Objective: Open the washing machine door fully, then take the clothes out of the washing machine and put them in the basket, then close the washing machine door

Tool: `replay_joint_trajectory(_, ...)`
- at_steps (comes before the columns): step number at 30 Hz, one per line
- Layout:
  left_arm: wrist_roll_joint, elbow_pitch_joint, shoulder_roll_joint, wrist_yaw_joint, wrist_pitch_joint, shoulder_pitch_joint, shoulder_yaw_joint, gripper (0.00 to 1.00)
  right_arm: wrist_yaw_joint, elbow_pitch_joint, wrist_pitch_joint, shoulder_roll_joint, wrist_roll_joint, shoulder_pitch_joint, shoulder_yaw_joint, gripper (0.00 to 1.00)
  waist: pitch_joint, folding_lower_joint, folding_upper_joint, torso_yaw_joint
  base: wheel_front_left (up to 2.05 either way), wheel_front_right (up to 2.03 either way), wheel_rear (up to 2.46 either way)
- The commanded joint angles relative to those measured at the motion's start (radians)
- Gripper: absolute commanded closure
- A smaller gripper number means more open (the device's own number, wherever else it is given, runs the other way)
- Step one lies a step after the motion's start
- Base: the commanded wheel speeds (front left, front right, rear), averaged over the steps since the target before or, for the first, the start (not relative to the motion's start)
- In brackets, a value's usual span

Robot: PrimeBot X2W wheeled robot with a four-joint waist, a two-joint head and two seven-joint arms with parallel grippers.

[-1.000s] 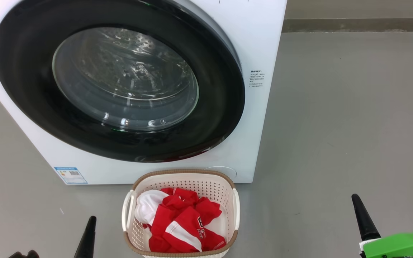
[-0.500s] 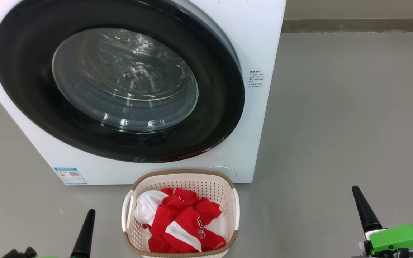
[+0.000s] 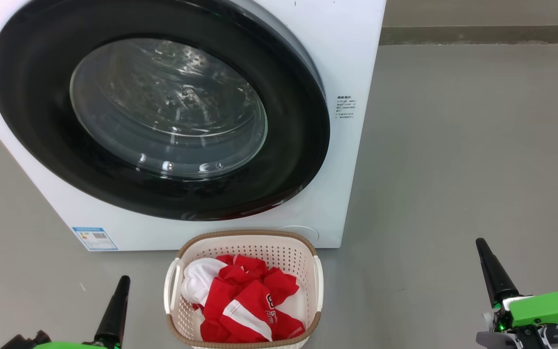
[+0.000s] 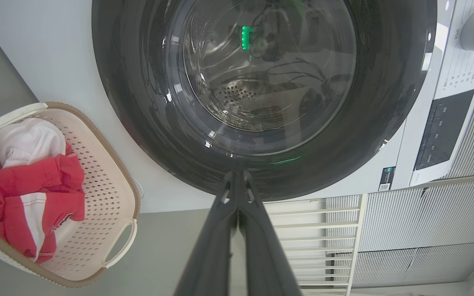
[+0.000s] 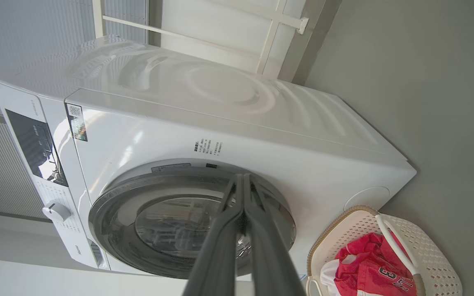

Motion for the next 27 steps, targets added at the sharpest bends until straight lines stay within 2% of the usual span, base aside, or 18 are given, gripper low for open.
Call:
replay_joint_trajectory(1,-0.022,-0.028,0.008,-0.006,0.008,-0.043,0.037,1.00,-0.001,-0.025,0.007,-0.018,0.021,-0.052,0.014,1.00,0.000,0.0000,-0.0001,0.000,0.00,0.00,0.00)
replay_joint_trajectory(13,-0.141,-0.032,0.001,-0.007,0.044,-0.060,0.052,1.00,-0.001,-0.025,0.044,-0.020,0.134,-0.079,0.006,1.00,-0.001,0.0000,-0.0001,-0.001,0.00,0.00,0.00)
replay_joint_trajectory(27,-0.141,-0.032,0.001,-0.007,0.044,-0.060,0.052,1.00,-0.001,-0.025,0.046,-0.018,0.131,-0.080,0.003,1.00,-0.001,0.0000,-0.0001,-0.001,0.00,0.00,0.00)
